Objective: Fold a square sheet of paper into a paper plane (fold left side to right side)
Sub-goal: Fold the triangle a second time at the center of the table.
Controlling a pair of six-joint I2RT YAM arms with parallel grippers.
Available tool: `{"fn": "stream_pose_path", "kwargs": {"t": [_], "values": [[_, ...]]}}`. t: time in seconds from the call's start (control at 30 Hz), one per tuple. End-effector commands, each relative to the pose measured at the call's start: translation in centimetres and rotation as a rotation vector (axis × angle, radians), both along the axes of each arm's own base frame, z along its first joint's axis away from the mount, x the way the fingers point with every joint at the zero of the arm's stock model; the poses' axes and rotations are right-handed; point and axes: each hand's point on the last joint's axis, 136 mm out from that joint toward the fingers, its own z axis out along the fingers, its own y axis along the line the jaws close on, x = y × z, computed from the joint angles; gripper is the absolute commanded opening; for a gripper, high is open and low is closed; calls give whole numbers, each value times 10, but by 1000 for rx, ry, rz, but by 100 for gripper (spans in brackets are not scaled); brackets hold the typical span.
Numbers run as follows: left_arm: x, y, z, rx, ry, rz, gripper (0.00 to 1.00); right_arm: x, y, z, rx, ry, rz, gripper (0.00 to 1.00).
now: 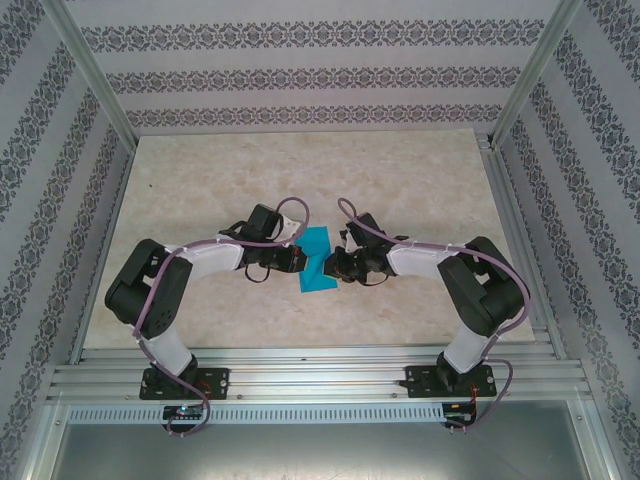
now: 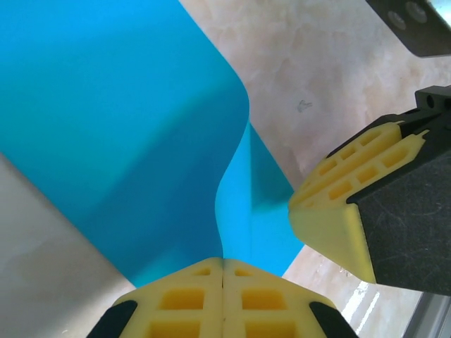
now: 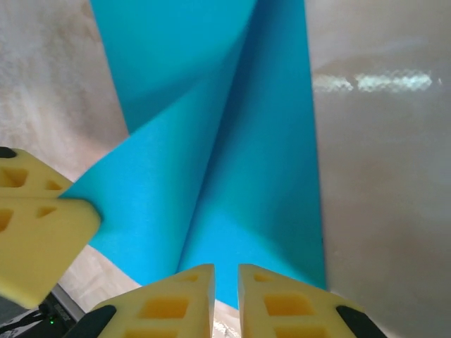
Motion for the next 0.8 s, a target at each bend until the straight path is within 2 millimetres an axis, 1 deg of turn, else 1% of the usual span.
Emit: {"fn": "stream_pose_path", "kwargs": {"t": [0.0,0.1,0.43,0.77], "values": [[8,-2,3,-21,-27,-25,7,-3,0,-11,-32,20,3,16],[12,0,0,-17,-25,-20,6,-8,-1,-19,-56,43,11,16],[24,3,-6,3,-26,-16,7,-16,-7,-32,-145,65,54,16],[26,8,-14,55,-17,-45,8,-20,-13,-39,-184,79,66,16]]}}
